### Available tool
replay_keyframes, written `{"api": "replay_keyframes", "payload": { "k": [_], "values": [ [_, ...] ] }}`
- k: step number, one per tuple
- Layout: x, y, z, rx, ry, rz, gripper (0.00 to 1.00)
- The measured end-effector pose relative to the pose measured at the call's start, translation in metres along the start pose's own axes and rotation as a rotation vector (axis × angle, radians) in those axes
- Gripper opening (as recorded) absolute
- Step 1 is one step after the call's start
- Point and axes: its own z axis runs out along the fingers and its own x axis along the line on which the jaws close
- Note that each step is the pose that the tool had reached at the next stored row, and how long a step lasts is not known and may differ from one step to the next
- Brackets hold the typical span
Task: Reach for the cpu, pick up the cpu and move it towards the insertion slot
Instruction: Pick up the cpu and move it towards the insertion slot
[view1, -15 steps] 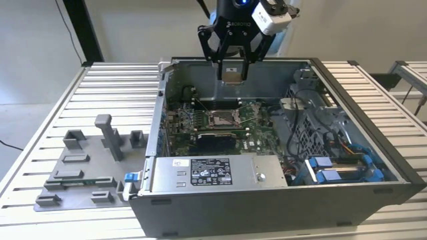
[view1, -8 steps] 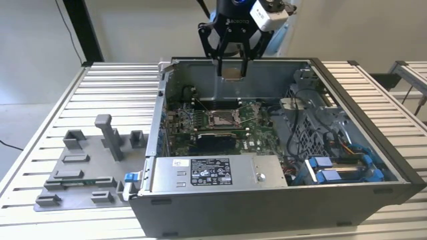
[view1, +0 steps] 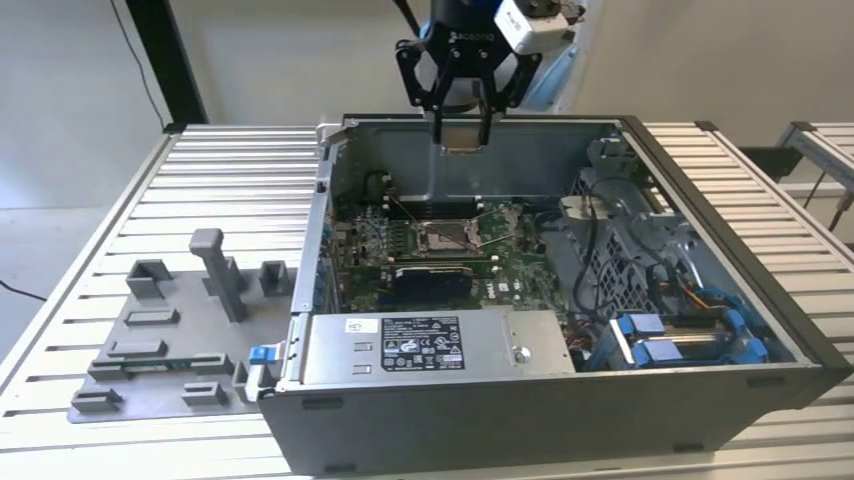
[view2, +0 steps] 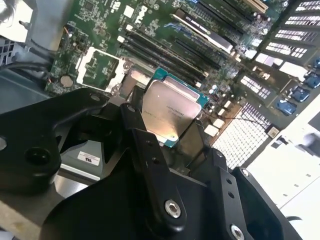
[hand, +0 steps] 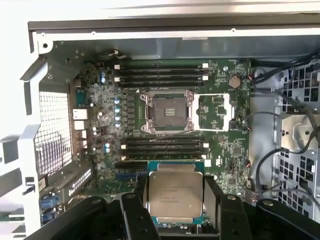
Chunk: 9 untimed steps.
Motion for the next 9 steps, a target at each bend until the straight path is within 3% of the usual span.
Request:
{"api": "replay_keyframes", "payload": {
  "k": [9],
  "values": [
    [-0.0037, 0.0283, 0.0013, 0.0019, -0.0001, 0.001, 0.00]
  ]
}}
